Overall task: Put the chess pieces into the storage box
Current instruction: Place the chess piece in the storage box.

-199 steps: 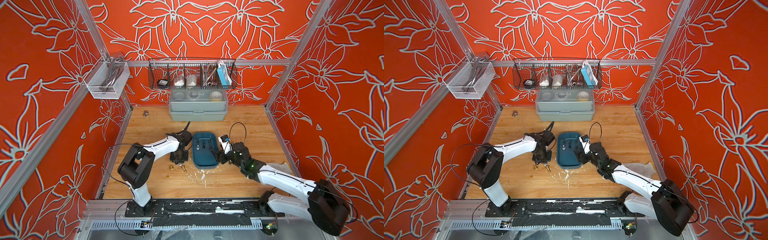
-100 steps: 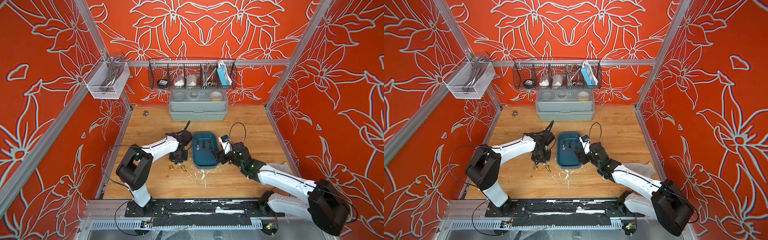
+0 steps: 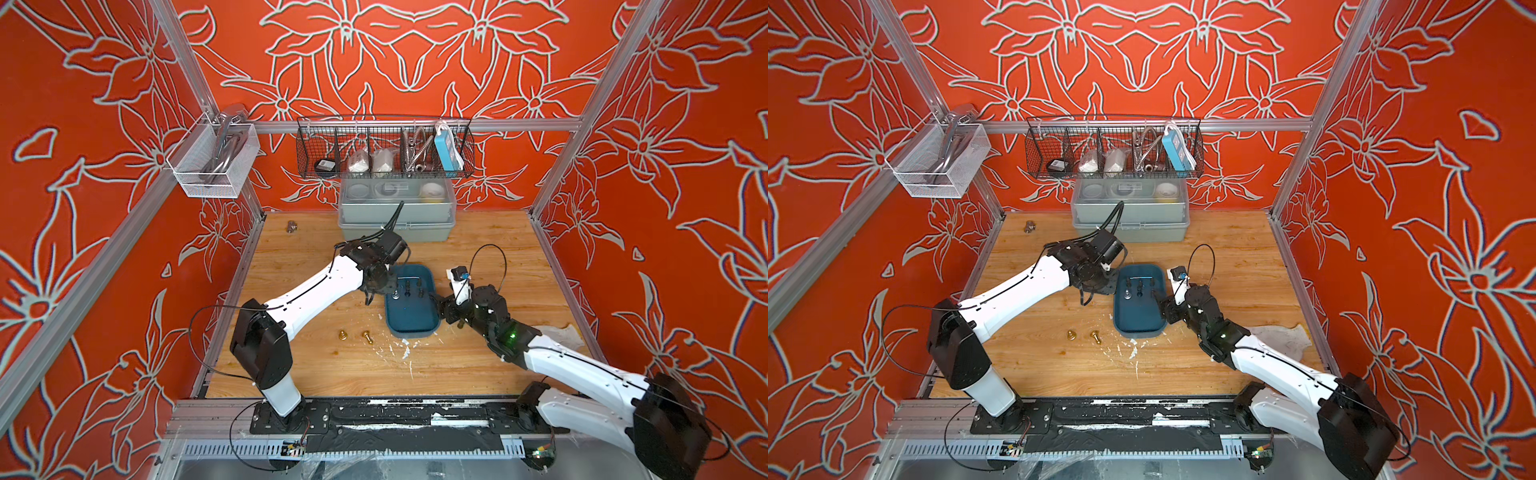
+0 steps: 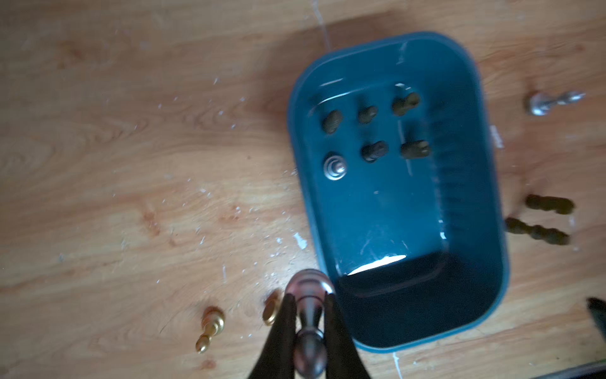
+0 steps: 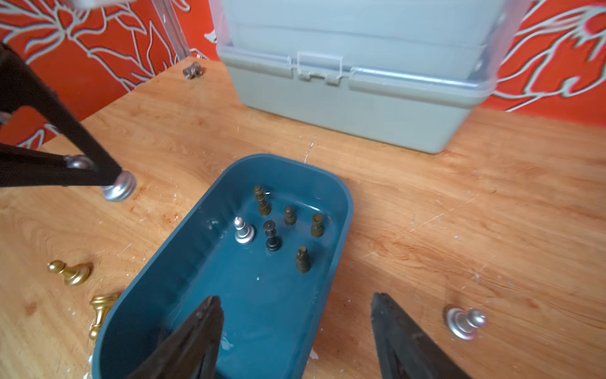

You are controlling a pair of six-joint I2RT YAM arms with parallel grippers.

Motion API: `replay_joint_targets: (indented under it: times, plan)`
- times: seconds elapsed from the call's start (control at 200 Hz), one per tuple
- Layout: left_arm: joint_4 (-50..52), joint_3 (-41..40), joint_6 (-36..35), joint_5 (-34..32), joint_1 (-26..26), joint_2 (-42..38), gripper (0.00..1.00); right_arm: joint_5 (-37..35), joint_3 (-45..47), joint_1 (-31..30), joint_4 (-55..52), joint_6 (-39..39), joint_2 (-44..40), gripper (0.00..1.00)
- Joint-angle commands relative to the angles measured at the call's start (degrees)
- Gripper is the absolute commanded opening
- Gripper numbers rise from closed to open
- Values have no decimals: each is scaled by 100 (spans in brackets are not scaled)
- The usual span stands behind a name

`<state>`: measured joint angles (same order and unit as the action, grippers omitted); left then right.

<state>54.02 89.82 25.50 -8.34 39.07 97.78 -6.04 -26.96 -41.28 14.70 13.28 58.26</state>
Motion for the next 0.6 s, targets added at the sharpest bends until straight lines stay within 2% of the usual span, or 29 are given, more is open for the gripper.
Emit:
replay_joint_targets:
  times: [0.0, 0.22, 0.596]
  plan:
    - [127, 311, -209, -73, 166, 601, 13, -426, 222, -43, 118, 96, -273, 76]
    - [-154, 598, -243, 8, 285, 1262, 13, -626, 380, -33, 197, 105, -542, 76]
    - [-602, 345, -82, -65, 338, 1712, 14, -672, 394, -36, 208, 122, -588, 76]
